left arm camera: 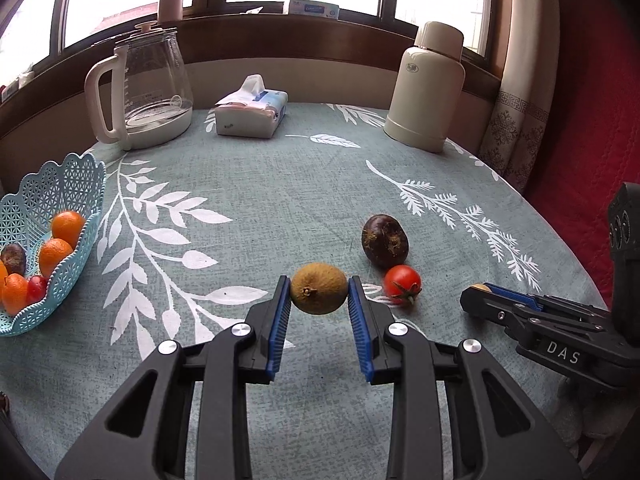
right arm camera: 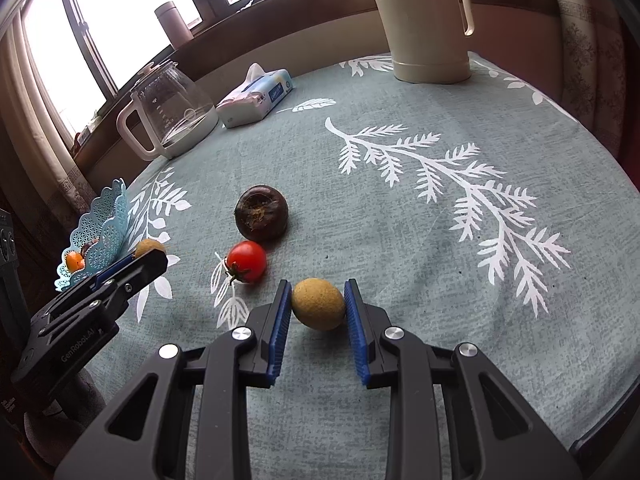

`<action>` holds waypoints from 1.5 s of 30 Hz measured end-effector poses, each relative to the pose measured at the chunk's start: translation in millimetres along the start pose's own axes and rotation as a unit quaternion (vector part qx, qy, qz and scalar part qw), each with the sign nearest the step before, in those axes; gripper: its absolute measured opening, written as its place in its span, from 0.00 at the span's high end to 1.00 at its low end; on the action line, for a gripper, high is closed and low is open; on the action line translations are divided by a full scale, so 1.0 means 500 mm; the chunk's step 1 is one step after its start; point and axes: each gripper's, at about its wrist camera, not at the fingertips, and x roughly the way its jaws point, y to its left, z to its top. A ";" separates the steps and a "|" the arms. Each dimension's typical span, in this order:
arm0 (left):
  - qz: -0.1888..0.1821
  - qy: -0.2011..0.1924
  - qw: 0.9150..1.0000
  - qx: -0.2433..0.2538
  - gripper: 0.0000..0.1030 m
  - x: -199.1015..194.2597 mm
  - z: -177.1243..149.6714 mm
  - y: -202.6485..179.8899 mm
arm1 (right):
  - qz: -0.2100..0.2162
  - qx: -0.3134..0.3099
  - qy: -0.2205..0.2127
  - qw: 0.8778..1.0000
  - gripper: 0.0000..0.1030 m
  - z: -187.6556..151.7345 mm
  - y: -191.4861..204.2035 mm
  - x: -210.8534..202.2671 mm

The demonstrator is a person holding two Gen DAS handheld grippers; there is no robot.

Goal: Organize fruits
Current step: 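Carry the kiwi into the blue basket and open the left gripper while right holds fruit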

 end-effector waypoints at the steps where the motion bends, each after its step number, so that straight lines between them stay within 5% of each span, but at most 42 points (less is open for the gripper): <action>1: 0.004 -0.003 1.000 -0.003 0.71 -0.004 0.000 0.004 | -0.001 -0.001 0.000 1.000 0.73 0.000 0.001 0.000; 20: 0.101 -0.075 0.991 -0.039 0.71 -0.082 0.017 0.100 | -0.003 -0.002 0.000 1.000 0.73 0.000 0.004 0.001; 45: 0.197 -0.100 0.963 -0.154 0.71 -0.106 0.037 0.323 | -0.017 -0.012 0.006 1.000 0.73 0.001 0.009 0.010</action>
